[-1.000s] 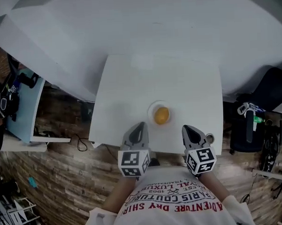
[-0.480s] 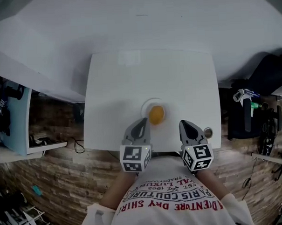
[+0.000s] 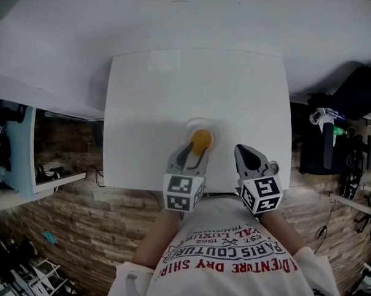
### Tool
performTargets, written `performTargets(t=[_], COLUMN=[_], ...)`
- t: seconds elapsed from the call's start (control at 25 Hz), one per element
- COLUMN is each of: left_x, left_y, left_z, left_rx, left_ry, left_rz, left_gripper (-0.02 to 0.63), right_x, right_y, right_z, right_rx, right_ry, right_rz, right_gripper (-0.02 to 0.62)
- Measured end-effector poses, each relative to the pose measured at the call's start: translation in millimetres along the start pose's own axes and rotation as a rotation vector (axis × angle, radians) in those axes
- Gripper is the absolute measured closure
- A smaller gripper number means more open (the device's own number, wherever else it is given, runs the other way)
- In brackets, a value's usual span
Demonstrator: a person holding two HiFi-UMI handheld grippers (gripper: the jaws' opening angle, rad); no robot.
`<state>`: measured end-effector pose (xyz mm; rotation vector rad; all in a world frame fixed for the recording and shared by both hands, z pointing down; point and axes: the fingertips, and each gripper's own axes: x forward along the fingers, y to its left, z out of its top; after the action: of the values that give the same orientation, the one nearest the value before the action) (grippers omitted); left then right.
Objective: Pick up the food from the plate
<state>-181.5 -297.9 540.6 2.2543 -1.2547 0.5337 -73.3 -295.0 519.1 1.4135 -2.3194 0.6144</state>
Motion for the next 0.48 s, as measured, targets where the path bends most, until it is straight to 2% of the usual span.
performTargets(t=[0.08, 0.28, 0.48], left_x=[10, 40, 62], left_y=[0, 6, 10], left_z=[-4, -31, -52], left_rx=[0.018, -0.007, 0.019], left_ry=[0.032, 0.13, 0.244], left_rz=[0.01, 0.038, 0.025], left_gripper=[0.375, 0.233, 0.209], right_x=[2, 5, 16], right_y=[-2, -13, -29], right_z=[-5, -20, -23], right_rx=[0.002, 0.016, 0.019], right_ry=[0.018, 0.061, 0.085], right_rz=[0.012, 0.032, 0.016], right_gripper=[0.581, 0.581, 0.581])
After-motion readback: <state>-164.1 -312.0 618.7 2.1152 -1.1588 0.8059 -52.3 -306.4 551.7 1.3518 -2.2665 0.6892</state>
